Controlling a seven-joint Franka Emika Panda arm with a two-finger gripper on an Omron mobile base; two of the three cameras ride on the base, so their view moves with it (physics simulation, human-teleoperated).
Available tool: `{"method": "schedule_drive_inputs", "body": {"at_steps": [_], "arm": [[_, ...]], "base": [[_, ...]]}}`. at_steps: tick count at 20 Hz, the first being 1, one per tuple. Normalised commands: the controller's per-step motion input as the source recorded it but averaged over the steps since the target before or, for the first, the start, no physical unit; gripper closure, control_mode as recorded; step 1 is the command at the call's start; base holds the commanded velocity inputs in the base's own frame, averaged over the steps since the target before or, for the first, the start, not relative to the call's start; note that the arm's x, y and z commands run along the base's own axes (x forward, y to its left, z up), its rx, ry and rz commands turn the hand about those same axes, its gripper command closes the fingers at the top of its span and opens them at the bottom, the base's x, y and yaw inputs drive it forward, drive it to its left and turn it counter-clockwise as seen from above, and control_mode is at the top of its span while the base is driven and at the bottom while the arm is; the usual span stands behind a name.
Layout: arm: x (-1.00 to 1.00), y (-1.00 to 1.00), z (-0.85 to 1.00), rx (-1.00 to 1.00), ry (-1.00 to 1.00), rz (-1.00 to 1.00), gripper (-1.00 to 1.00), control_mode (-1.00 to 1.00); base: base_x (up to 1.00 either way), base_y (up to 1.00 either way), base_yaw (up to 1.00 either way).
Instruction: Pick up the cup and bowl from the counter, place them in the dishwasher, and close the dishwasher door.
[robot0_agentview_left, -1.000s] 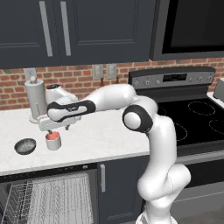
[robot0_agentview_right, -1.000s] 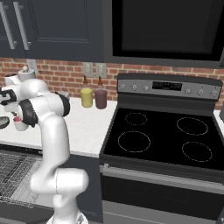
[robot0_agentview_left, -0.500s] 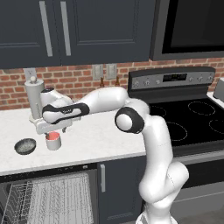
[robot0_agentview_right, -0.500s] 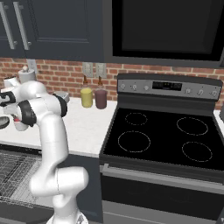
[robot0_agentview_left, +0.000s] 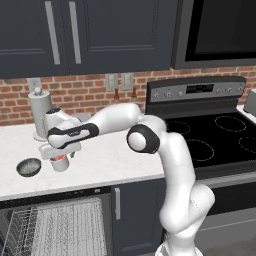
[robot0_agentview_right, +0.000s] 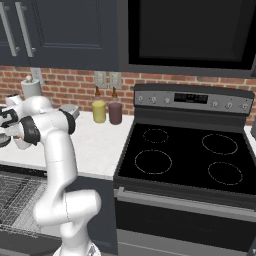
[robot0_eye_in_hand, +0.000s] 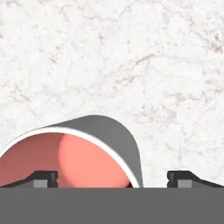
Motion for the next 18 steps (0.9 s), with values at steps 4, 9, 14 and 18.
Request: {"method": "schedule_drive_inputs", "body": {"at_steps": [4,9,14,18], "arm": [[-0.11,-0.01,-0.36,0.02,-0.08,-0.09,-1.00,-1.00],[-0.13,0.00,-0.23,0.01,-0.01,-0.09,-1.00,-1.00],[-0.06,0.00,-0.09,0.00,0.00,-0.07,1.00,-1.00],[-0.04,0.00,0.00,0.00,0.00,-0.05,1.00,-1.00]], "base": [[0.00,0.00,0.00],[0.00,0.00,0.00],[0.00,0.00,0.00],[0.00,0.00,0.00]]}}
